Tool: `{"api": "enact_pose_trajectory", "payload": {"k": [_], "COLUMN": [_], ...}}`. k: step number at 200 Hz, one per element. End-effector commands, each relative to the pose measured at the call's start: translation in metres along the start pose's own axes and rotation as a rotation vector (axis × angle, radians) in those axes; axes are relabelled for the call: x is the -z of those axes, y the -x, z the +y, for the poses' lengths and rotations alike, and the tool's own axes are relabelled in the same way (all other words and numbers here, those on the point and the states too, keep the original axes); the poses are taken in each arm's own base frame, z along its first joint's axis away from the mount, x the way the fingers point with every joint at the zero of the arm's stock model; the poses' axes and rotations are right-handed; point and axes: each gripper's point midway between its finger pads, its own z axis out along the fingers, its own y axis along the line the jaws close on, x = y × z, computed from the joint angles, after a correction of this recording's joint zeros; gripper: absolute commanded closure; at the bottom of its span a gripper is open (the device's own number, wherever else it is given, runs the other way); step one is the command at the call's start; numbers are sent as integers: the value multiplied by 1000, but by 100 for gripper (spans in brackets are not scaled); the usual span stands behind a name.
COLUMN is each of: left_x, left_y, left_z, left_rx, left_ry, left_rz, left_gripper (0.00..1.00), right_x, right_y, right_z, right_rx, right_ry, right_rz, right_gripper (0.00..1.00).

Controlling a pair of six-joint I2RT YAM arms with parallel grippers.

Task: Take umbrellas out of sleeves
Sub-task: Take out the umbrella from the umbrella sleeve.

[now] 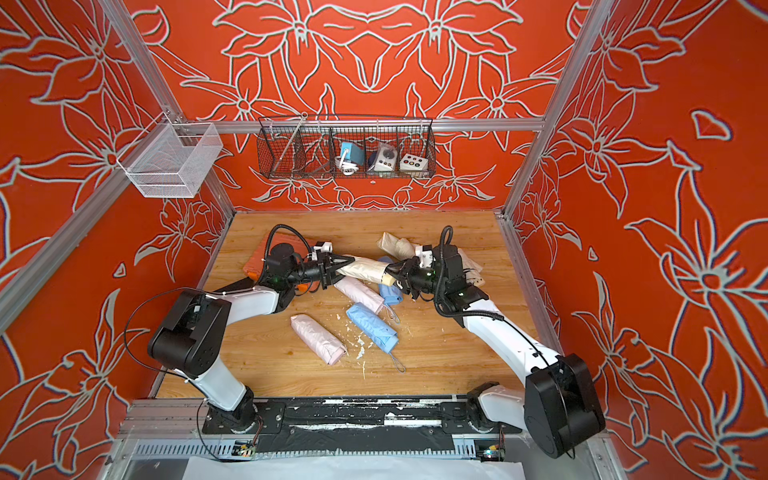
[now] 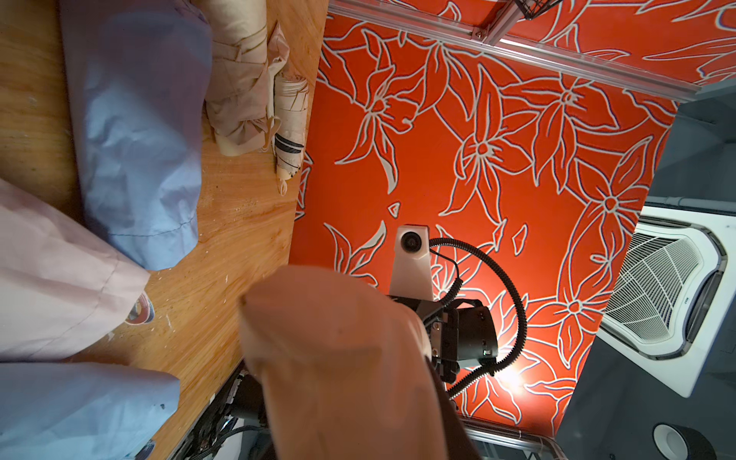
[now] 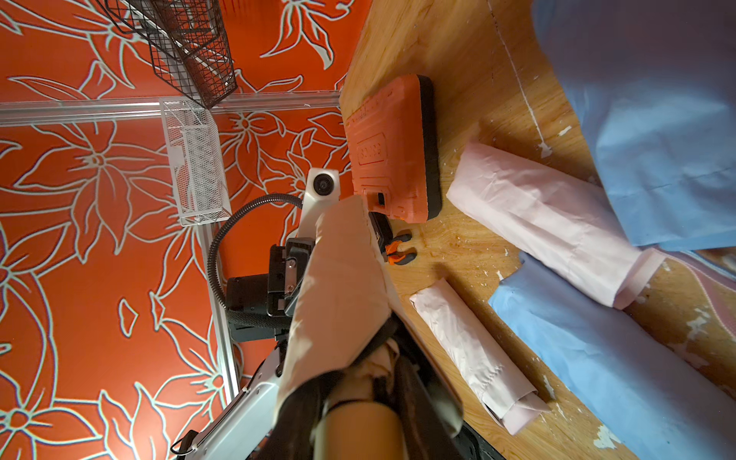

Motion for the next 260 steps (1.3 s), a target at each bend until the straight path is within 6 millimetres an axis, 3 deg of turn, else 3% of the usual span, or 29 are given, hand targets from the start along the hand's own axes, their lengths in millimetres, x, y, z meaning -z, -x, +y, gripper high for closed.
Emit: {"api": "enact_pose_trajectory", "payload": {"k": [1,38,87,131,218,260], "left_x": [-3,7,23,26,27,31], "left_y": [-27,-21,-9,-6,-8,-2], "left_z": [-30,-28,-25,-25,-22,-21], "left_rx": [-161,-213,-276,-298,-296,-288], "left_ry": [-61,-18,28,37,39,40], "left_rz": [114,111,91,90,111,96], "left_gripper": [63,37,33,40,71,79], "right_x": [-1,5,19,25,29,32], "right_y": [-8,-9,-2,-5,4,7], "right_z": [-11,-1,4,2,-3,-6], "right_rx": [-3,48,79,88,77,74], "right_ry": [-22,24,46,25,-2,-15], "right_rz": [17,48,58,95,72,70], "right_gripper": [100,100,100,100,100,100]}}
